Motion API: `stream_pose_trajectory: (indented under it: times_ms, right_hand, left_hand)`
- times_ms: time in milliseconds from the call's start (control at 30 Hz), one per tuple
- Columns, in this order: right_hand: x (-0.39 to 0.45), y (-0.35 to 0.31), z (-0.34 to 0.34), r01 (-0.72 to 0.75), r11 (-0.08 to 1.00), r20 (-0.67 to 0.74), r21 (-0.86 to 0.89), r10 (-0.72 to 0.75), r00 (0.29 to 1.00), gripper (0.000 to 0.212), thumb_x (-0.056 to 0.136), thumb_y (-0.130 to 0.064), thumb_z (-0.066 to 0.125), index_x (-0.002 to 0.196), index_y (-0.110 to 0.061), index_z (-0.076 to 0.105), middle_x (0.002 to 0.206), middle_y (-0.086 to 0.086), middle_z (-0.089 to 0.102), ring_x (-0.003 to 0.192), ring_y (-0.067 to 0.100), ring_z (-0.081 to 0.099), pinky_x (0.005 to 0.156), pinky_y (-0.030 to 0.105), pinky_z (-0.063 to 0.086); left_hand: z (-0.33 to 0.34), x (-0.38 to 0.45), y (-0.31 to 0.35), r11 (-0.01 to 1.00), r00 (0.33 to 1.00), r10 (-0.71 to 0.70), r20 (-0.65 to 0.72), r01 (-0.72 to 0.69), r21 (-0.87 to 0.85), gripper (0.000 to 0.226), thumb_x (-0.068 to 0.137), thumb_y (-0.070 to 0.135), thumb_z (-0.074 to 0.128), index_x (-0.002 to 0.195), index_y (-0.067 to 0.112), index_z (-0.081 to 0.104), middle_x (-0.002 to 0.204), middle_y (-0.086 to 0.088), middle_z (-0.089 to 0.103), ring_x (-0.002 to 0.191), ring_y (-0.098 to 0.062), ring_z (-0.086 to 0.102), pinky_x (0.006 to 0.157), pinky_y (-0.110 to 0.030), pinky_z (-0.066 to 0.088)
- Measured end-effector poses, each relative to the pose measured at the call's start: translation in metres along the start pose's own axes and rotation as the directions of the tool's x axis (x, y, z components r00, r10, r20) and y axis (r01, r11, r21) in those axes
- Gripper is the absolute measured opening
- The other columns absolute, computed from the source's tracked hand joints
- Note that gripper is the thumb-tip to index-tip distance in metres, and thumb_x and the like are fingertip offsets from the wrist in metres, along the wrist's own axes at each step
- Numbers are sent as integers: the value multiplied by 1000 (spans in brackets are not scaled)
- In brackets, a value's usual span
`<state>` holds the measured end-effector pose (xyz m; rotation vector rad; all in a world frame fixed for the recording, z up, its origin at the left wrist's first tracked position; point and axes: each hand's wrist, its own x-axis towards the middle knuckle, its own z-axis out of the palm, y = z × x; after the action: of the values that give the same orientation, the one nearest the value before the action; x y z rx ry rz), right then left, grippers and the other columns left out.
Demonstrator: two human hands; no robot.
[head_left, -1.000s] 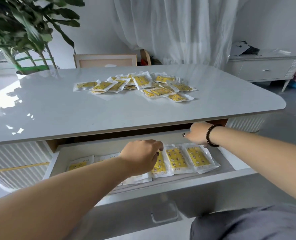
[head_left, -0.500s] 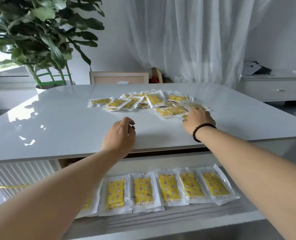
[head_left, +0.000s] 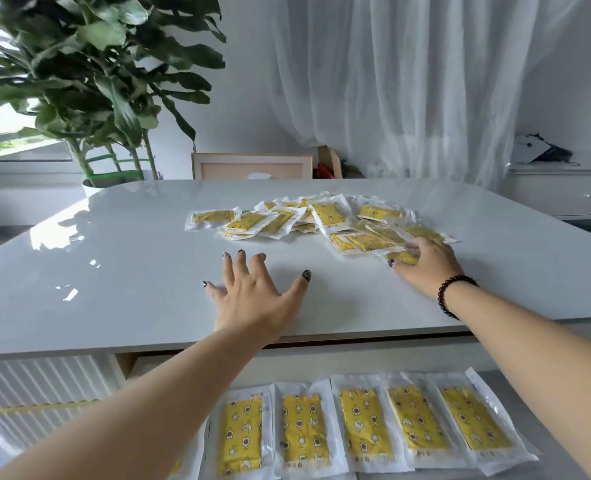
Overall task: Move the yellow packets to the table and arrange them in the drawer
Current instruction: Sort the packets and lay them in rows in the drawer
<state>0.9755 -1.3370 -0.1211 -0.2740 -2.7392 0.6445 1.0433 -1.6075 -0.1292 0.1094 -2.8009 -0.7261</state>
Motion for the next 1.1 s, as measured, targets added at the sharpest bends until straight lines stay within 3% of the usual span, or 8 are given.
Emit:
stream_pose_trajectory:
  times_ms: [133, 267, 400, 467, 533, 667, 900, 1100]
  right_hand:
    - [-11, -13, 5, 128, 976, -22, 176, -126, 992, 46, 73, -31, 74, 116, -21, 60, 107, -3, 62, 114, 19, 51, 93, 27, 42]
    - [-26, -33, 8, 278, 925, -40, 259, -278, 960, 45, 67, -24, 82, 108, -21, 64, 111, -2, 58, 101, 11, 55, 88, 19, 38]
    - [-45, -54, 22, 450, 808, -108, 381, -445, 889, 47, 62, -14, 85, 105, -17, 66, 112, -1, 47, 106, 18, 56, 91, 25, 47]
    - [-52, -61, 25, 526, 753, -143, 394, -516, 845, 51, 62, -8, 82, 109, -14, 64, 117, 4, 46, 113, 20, 52, 96, 32, 49]
    - [-50, -63, 26, 492, 819, -157, 295, -467, 870, 62, 66, -19, 81, 122, -12, 56, 126, 6, 45, 122, 20, 41, 106, 32, 37]
    - [-36, -61, 25, 46, 992, -39, 119, -41, 998, 73, 79, -52, 65, 137, -16, 38, 138, 3, 44, 129, 27, 36, 104, 37, 32]
    - [-41, -64, 22, 213, 911, 21, 352, -236, 972, 53, 79, -23, 74, 126, -20, 49, 112, 1, 53, 106, 16, 53, 81, 18, 35]
    - [-48, -68, 20, 256, 879, 42, 402, -297, 954, 68, 66, -37, 85, 124, -24, 51, 117, -5, 49, 101, 8, 50, 88, 22, 42]
  left_hand:
    - [-4, -1, 2, 999, 999, 29, 32, -27, -35, 88, 82, 74, 36, 150, 20, 19, 160, -3, 12, 148, -18, -6, 117, -54, -2]
    - [-7, 6, 5, 977, 996, 59, 74, -42, -211, 86, 83, 63, 52, 150, 23, 18, 156, -1, 25, 146, -21, 17, 119, -46, 4]
    - [-4, 23, 1, 812, 995, 69, 78, -11, -584, 84, 80, 42, 71, 148, 27, 23, 152, 2, 34, 139, -16, 32, 113, -43, 30]
    - [1, 29, 1, 785, 995, 71, 71, -12, -619, 86, 77, 34, 74, 147, 26, 25, 150, 3, 37, 136, -14, 38, 111, -42, 35]
    - [6, 34, 2, 855, 993, 70, 93, -12, -518, 86, 75, 38, 70, 147, 26, 26, 149, 3, 38, 135, -18, 40, 109, -43, 37]
    - [10, 39, 2, 934, 995, 68, 73, -38, -357, 72, 84, 34, 65, 146, 25, 28, 145, 4, 45, 132, -20, 44, 107, -41, 37]
    - [9, 38, 2, 877, 997, 69, -20, -71, -476, 58, 87, 24, 66, 139, 23, 40, 130, 6, 58, 115, -12, 56, 91, -26, 42]
    - [9, 40, 2, 867, 994, 105, -43, -113, -485, 59, 83, 26, 69, 137, 24, 44, 134, 7, 53, 126, -13, 47, 101, -29, 38]
